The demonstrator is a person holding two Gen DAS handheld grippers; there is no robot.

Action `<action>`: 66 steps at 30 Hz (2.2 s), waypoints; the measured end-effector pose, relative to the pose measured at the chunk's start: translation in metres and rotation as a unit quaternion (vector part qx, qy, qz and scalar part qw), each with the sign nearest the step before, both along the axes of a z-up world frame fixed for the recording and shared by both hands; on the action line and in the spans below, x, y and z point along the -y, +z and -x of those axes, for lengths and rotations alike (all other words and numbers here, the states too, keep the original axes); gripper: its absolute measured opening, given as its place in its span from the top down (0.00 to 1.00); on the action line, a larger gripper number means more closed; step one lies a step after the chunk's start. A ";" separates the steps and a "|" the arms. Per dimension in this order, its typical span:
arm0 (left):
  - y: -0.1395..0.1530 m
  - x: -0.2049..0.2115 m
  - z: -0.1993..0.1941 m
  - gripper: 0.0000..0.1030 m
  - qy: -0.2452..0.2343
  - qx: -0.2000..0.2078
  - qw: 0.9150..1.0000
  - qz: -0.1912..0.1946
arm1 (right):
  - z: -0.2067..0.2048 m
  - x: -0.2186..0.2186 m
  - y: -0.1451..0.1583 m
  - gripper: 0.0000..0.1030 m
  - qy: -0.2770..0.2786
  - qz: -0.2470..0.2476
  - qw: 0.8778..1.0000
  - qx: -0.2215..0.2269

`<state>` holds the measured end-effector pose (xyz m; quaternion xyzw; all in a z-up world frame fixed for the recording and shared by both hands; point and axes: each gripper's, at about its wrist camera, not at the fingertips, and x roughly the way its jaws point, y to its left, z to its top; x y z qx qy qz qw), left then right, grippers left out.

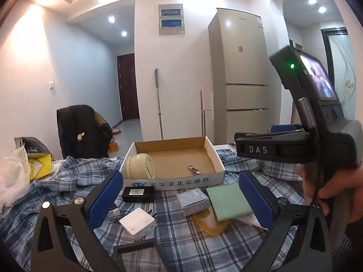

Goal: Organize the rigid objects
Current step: 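Withdraw the left tool and move the right tool toward the white remote, then close the right gripper on the white AUX remote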

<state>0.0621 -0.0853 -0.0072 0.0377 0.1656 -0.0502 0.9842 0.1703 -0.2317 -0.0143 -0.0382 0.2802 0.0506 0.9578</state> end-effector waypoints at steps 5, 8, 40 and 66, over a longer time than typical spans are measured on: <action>-0.004 -0.001 0.008 0.00 0.002 -0.033 0.999 0.022 | 0.033 -0.009 0.008 0.28 0.009 0.000 0.999 0.034; -0.012 0.003 0.010 0.00 0.005 -0.049 0.999 0.002 | 0.047 -0.010 0.010 0.28 0.013 0.000 0.999 0.047; -0.006 -0.100 -0.028 0.00 0.000 -0.095 0.994 0.047 | 0.036 0.019 -0.034 0.31 0.026 -0.016 0.996 -0.086; -0.036 -0.095 -0.014 0.00 0.015 -0.153 0.988 0.015 | 0.022 -0.018 -0.094 0.49 0.116 0.056 0.972 -0.195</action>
